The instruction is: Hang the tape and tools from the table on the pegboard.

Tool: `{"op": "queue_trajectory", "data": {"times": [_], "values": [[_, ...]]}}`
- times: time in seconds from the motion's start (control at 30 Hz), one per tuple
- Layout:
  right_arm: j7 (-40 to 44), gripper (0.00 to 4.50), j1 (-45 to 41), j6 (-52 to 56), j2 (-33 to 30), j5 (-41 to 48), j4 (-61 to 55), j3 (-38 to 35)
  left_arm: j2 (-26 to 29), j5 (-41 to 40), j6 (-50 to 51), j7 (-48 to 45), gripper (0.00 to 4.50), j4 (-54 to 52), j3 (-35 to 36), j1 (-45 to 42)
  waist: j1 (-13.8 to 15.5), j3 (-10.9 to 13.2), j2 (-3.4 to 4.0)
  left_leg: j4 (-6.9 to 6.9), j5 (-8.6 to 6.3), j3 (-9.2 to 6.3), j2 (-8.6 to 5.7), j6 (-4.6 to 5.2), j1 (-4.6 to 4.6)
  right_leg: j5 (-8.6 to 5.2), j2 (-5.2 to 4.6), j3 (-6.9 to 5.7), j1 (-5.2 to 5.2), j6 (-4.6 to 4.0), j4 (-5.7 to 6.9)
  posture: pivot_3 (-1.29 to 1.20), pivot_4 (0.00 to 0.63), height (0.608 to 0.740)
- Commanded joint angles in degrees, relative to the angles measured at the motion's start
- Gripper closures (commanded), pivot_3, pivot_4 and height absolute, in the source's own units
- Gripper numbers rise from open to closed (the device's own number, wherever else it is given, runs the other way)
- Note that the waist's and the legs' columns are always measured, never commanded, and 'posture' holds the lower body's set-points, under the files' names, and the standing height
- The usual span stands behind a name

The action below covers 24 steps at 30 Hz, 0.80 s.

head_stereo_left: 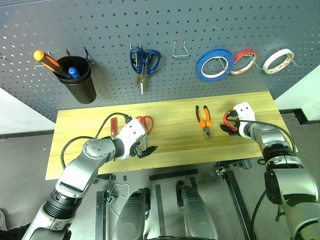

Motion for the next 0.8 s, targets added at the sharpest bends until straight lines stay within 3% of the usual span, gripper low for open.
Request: {"op": "queue_trajectory", "data": {"times": [0.03, 0.33, 0.5, 0.8], "values": [[0.5, 0.00, -1.1, -0.9, -1.4, -0.3, 1.2, -0.3, 0.8, -0.9, 0.5, 0.3, 0.58, -3.1, 1.3, 0.5, 0.0, 0.1, -0.01, 0.00, 0.00, 0.00, 0.00, 0.00, -0.04, 0.00, 0.00, 0.00, -0.03, 0.00, 0.00, 0.12, 0.371, 0.740], [1.3, 0.00, -0.8, -0.6, -1.3, -0.3, 2.6, -0.5, 1.6, -2.2, 2.2, 1.1, 0.58, -5.5, 1.7, 1.4, 0.0, 0.5, -0.05, 0.01, 0.00, -0.01, 0.00, 0.00, -0.09, 0.00, -0.01, -0.01, -0.07, 0.00, -0.01, 0.13, 0.384, 0.740], [6.4, 0.00, -0.3, 1.4, -1.0, 0.1, 3.1, 0.1, 2.1, -3.0, 3.3, 1.5, 0.58, -6.6, 2.2, 1.2, 0.0, 0.8, -0.20, 0.00, 0.00, -0.02, 0.00, 0.00, -0.09, 0.00, -0.01, -0.01, -0.07, 0.00, -0.01, 0.14, 0.389, 0.740], [5.7, 0.00, -1.0, 1.0, -0.9, -0.1, 4.0, -0.4, 3.6, -4.3, 5.1, 2.5, 0.58, -9.1, 4.5, 2.0, 0.1, 0.9, -0.32, 0.01, 0.00, -0.04, 0.00, -0.01, -0.09, 0.00, -0.01, -0.02, -0.06, 0.00, -0.01, 0.17, 0.391, 0.740]]}}
